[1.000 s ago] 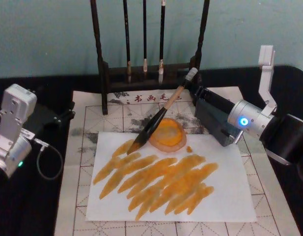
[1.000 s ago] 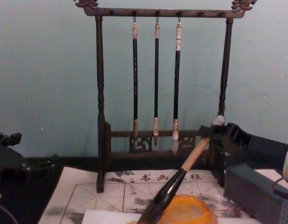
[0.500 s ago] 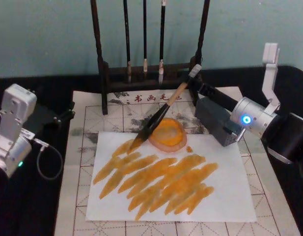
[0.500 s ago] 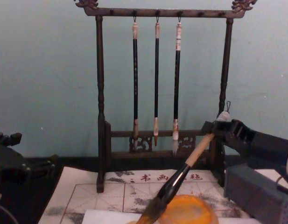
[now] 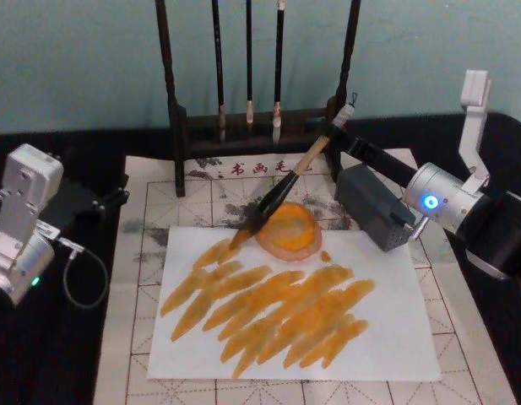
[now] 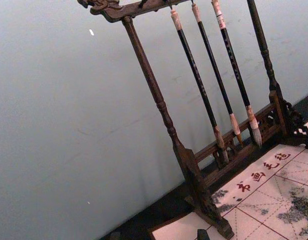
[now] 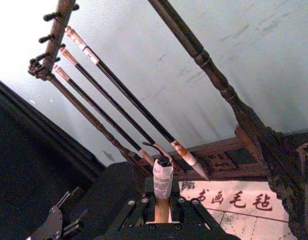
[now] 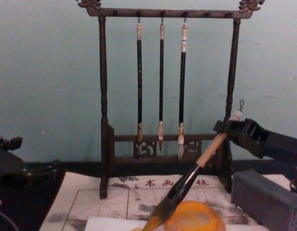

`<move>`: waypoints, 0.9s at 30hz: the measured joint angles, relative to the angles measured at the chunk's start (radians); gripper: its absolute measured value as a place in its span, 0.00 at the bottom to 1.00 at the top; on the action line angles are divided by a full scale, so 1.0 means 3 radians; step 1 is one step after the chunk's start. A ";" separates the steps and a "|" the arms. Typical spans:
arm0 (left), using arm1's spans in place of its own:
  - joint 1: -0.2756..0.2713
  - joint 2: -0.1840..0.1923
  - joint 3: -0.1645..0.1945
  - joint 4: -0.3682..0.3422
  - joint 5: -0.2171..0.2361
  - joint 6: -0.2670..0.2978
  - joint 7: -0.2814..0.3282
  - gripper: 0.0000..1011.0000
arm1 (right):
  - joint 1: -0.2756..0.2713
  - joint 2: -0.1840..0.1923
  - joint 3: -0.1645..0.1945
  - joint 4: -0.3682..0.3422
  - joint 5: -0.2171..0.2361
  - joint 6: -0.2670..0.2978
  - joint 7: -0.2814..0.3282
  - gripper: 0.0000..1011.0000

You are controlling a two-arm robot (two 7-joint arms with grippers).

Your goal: Pick up the brush from the inkstone, write on the paper, then place the brush back to its original position.

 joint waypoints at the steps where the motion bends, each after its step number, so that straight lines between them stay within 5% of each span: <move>1: 0.0000 0.0000 0.0000 0.0000 0.0000 0.0000 0.0000 0.99 | -0.0002 0.0002 0.0006 -0.0006 0.0000 0.0001 -0.0001 0.18; 27: 0.0000 0.0000 0.0000 0.0000 0.0000 0.0000 0.0000 0.99 | -0.0220 0.0155 0.0193 -0.0421 0.0337 0.0049 -0.0163 0.18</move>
